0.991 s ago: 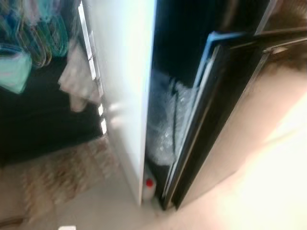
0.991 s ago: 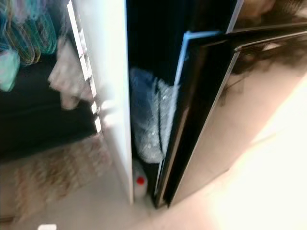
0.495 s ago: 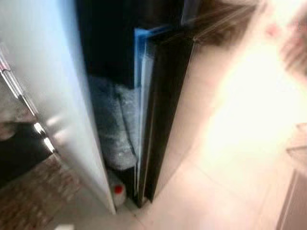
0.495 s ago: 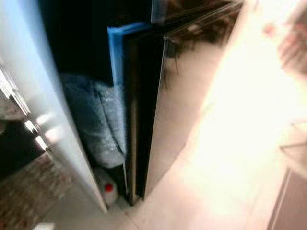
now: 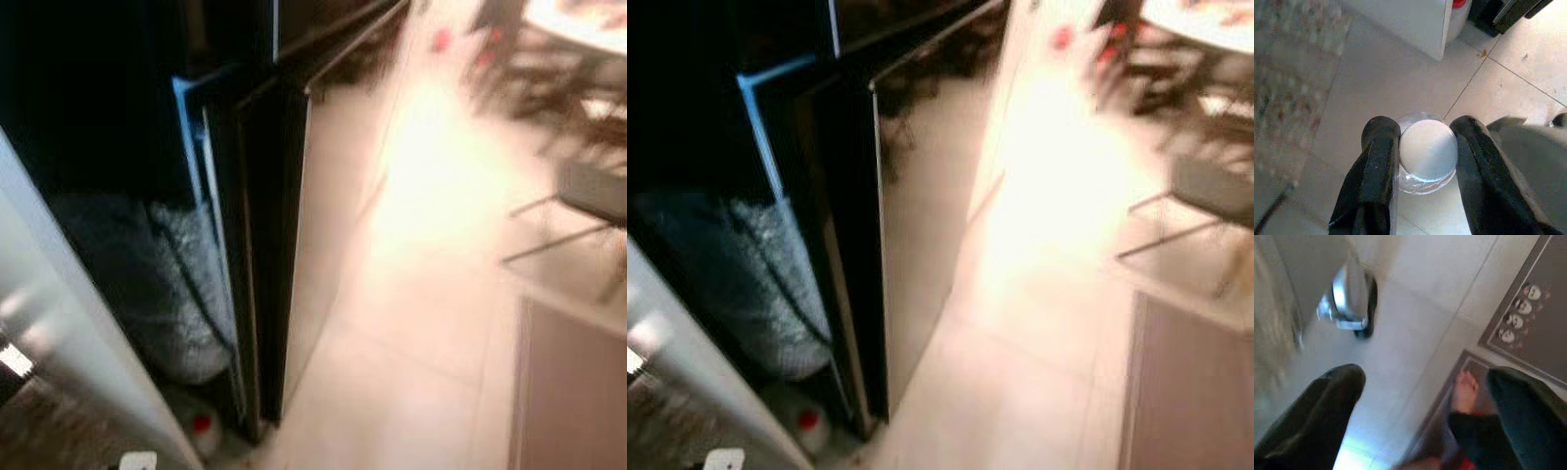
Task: Restocking fridge
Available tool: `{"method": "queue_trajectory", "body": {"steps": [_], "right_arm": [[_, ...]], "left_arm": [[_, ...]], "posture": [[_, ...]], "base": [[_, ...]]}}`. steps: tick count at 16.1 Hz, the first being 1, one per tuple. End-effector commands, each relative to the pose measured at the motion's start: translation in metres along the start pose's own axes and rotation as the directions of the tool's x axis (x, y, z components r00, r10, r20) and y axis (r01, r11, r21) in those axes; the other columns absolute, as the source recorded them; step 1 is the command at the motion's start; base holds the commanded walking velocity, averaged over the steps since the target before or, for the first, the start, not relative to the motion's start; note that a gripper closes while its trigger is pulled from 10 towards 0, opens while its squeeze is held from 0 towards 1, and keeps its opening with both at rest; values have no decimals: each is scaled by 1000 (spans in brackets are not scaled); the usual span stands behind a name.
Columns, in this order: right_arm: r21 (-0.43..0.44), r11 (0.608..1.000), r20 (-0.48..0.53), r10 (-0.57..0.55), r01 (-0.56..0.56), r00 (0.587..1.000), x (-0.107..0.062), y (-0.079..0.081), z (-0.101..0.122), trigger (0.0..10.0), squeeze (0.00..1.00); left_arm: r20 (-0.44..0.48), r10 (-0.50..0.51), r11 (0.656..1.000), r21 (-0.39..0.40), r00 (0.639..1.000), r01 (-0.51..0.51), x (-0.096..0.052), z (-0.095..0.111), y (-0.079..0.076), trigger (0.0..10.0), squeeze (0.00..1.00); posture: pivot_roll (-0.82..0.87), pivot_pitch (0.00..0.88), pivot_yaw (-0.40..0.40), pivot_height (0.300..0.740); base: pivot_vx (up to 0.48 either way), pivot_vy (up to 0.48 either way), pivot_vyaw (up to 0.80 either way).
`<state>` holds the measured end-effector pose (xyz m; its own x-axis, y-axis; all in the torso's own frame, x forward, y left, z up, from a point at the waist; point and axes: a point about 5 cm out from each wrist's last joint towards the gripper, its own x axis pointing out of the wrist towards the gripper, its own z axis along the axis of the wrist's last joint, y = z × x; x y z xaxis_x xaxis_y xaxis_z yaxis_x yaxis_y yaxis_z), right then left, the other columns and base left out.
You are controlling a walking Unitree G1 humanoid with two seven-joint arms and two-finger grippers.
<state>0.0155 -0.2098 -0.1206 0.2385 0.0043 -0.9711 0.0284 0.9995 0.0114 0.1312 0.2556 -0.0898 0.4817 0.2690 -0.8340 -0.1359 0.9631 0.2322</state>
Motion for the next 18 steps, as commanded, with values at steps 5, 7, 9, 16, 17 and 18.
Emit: {"method": "queue_trajectory", "body": {"steps": [5, 7, 9, 16, 17, 18], "right_arm": [[39, 999, -10, 3, -2, 1000, -1, 2, -8, 10000, 0], [40, 999, -9, 3, -3, 1000, -1, 3, -8, 10000, 0], [49, 999, -6, 0, 0, 1000, -1, 3, -8, 10000, 0], [44, 999, -6, -9, 10, 1000, -1, 3, -8, 10000, 0], [45, 999, -6, -11, 11, 1000, -1, 3, -8, 10000, 0], [45, 999, -6, -12, 12, 1000, -1, 3, -8, 10000, 0]], "left_arm": [[-47, 12, 1000, 2, 999, -12, -2, -12, 5, 10000, 0], [-53, 6, 1000, 4, 999, -6, -2, -13, 5, 10000, 0], [-56, 8, 1000, 4, 998, -8, -3, -15, 8, 10000, 0], [-70, 6, 1000, 17, 998, -5, -2, -13, 11, 10000, 0], [-72, 5, 1000, 18, 997, -4, -2, -13, 10, 10000, 0], [-73, 5, 1000, 19, 997, -3, -2, -13, 10, 10000, 0]], "posture": [[103, 0, -50, 740], [102, 0, -46, 740], [102, 0, -44, 740], [94, 0, -38, 740], [95, 0, -38, 740], [94, 0, -37, 740]], "base": [[0, 0, 0], [0, 259, 0], [0, 264, 0], [0, 252, 0], [0, 247, 0], [0, 247, 0]]}}
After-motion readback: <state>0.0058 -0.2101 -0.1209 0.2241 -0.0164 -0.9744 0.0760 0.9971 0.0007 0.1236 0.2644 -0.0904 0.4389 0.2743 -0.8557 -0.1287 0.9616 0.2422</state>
